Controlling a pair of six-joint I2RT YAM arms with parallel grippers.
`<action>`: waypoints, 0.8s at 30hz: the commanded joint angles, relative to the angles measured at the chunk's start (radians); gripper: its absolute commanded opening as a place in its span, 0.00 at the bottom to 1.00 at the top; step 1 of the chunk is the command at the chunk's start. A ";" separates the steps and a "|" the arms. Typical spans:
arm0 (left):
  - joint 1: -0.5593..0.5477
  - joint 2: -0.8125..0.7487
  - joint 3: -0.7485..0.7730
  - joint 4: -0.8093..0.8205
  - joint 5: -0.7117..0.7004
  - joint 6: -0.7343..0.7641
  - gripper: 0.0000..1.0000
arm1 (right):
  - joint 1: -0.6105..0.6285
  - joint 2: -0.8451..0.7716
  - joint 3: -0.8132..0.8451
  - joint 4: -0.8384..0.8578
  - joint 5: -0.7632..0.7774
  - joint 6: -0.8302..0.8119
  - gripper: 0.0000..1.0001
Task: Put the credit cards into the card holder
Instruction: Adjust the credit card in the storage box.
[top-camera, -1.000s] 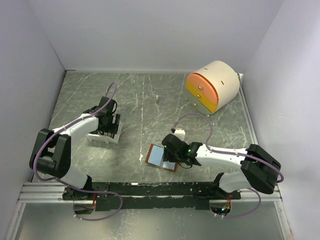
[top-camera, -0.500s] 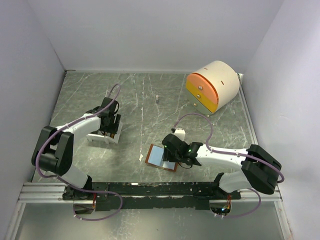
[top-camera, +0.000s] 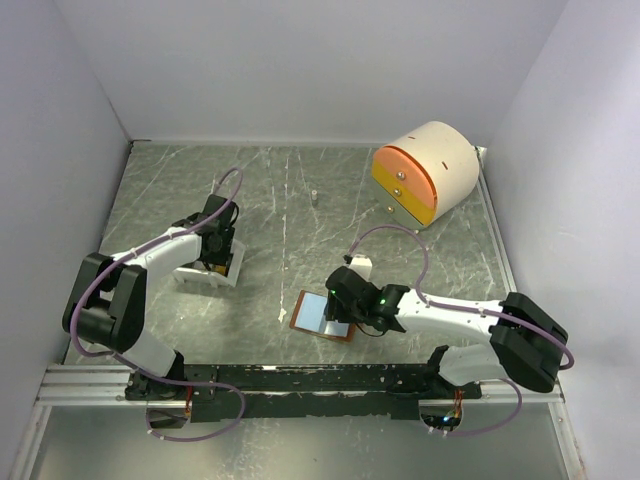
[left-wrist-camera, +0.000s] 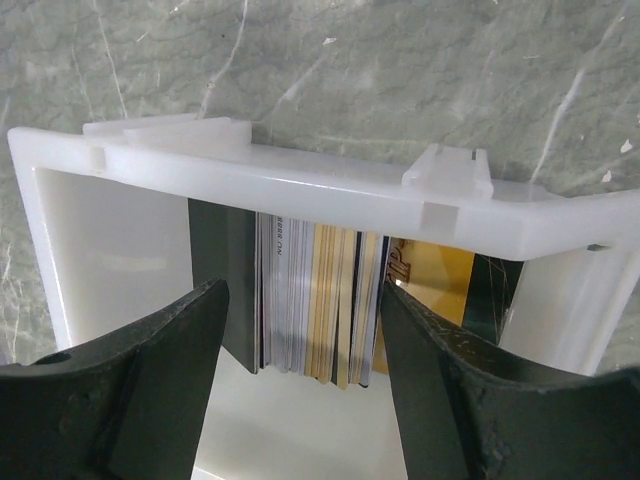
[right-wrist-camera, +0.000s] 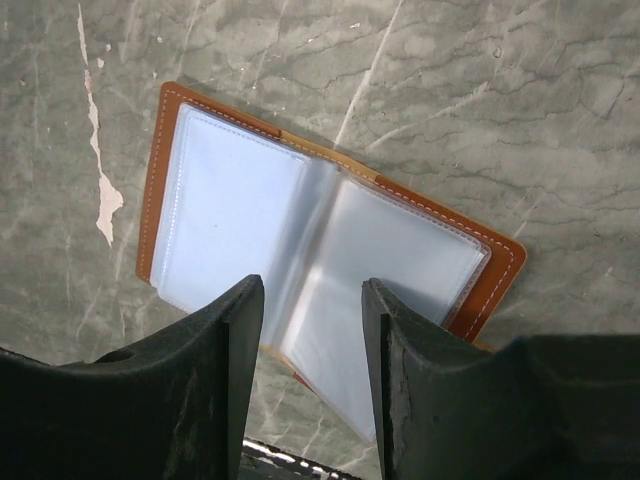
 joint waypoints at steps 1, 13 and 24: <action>-0.006 -0.021 0.045 -0.006 -0.010 0.019 0.77 | 0.001 -0.024 -0.019 0.007 0.025 0.005 0.44; -0.026 0.057 0.040 -0.008 -0.021 0.008 0.86 | 0.001 -0.031 -0.022 0.012 0.025 0.005 0.44; -0.029 0.029 0.049 -0.006 -0.118 0.035 0.73 | 0.002 -0.051 -0.029 0.007 0.032 0.008 0.44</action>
